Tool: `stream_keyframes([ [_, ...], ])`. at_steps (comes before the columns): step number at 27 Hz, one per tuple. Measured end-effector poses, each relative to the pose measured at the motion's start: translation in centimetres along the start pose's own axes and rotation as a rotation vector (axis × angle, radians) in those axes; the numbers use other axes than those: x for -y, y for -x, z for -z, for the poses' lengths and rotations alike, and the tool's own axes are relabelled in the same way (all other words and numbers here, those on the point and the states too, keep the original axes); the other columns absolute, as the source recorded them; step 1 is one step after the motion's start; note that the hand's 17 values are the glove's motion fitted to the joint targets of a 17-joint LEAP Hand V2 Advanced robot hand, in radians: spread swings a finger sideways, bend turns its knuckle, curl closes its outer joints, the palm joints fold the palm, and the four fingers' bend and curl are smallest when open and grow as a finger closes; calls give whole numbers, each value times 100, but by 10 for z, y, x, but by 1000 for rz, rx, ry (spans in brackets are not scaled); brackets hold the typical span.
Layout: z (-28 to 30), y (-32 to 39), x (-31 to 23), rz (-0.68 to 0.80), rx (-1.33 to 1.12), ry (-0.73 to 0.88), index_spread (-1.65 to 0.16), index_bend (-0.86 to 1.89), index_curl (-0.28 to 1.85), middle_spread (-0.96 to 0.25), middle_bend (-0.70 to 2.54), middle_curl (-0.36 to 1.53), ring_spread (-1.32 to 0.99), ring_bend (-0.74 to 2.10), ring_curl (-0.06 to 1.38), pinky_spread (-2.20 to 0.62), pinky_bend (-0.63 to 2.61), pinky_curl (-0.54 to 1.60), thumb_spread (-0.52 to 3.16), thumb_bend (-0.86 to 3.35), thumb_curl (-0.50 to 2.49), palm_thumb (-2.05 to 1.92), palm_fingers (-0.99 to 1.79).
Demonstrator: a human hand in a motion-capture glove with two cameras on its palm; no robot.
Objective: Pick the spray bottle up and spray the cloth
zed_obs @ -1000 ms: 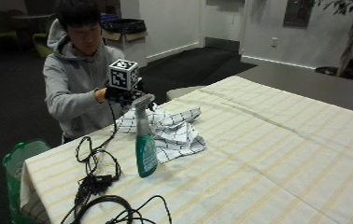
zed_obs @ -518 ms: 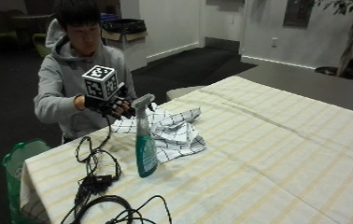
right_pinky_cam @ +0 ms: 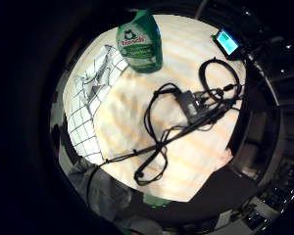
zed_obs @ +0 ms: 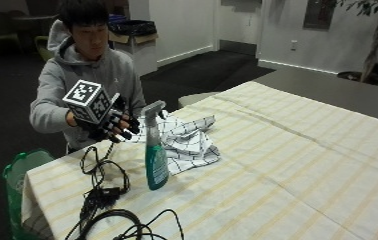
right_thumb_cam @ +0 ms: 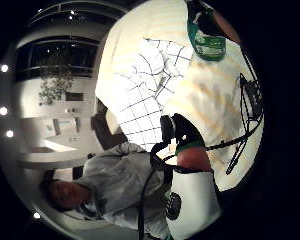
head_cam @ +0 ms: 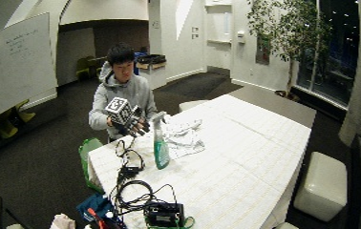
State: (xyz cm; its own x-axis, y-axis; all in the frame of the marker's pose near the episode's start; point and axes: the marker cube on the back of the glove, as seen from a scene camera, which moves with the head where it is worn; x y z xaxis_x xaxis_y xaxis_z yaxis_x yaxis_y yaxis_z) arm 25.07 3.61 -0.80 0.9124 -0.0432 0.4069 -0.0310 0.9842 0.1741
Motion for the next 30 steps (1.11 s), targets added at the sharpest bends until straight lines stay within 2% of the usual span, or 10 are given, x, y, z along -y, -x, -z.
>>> stream_keyframes([
  [14,37,-50,57,-21,402,31,-35,30,40,-15,32,36,-7,17,18,23,15,23,95,-2,38,83,45],
  [19,40,-59,72,-17,515,88,-35,21,39,-15,31,36,-7,19,19,23,19,24,93,-2,39,84,39],
  [30,46,-58,112,25,579,249,-37,13,34,-17,23,34,-6,18,20,22,25,29,88,-3,40,85,24],
])
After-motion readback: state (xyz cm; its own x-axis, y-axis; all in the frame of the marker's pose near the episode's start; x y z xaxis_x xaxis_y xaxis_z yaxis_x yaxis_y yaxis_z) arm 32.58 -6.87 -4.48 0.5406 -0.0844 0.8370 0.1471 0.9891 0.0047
